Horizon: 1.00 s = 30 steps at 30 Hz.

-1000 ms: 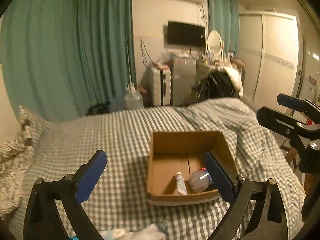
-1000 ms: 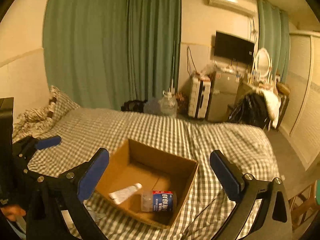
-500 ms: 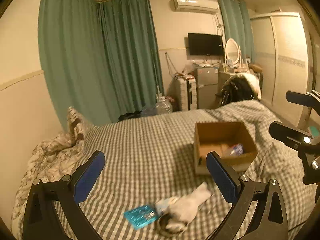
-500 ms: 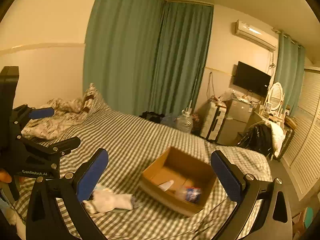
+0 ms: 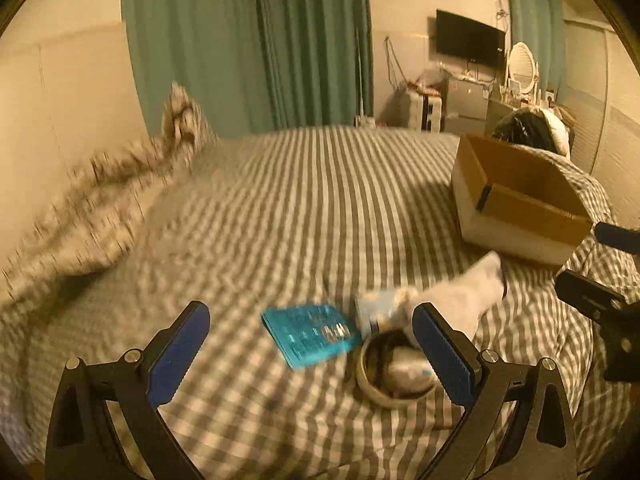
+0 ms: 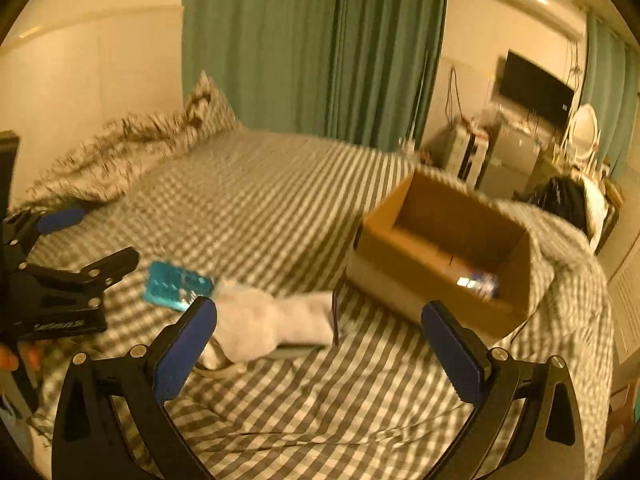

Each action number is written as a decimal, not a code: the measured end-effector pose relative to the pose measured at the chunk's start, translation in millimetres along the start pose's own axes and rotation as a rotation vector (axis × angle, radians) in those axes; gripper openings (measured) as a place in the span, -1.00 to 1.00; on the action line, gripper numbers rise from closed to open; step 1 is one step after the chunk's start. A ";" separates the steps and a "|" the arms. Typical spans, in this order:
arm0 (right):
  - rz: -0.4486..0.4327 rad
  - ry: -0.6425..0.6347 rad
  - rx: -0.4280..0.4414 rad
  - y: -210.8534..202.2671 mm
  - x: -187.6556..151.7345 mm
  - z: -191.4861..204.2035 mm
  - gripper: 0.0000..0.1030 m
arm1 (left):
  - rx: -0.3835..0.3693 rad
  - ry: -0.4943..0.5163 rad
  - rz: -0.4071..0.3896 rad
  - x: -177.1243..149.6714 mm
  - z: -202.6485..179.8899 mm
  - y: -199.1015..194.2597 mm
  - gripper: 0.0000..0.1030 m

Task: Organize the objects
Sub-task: 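Move both tools back to the remaining items on the bed, then grasp the white toy figure with the left tool while the right tool grasps the white sock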

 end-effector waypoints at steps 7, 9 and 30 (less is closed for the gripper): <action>0.096 0.022 0.002 54.6 -29.1 -10.5 0.99 | -0.054 0.038 0.084 -33.9 -27.8 30.8 1.00; 0.111 0.036 0.002 62.1 -34.9 -16.2 0.99 | -0.090 0.063 0.095 -39.1 -41.4 34.1 1.00; 0.126 0.056 0.017 58.6 -51.8 -21.0 0.99 | -0.170 0.116 0.087 -30.9 -62.2 17.4 0.08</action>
Point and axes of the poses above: each gripper's, at about its wrist camera, not at the fingertips, and y roughly the way its jaws point, z to its left, x to its top, the point moved 9 cm from there along y, roughly the way its jaws point, and after that the axes turned 1 degree about y, right-handed, at the moved point
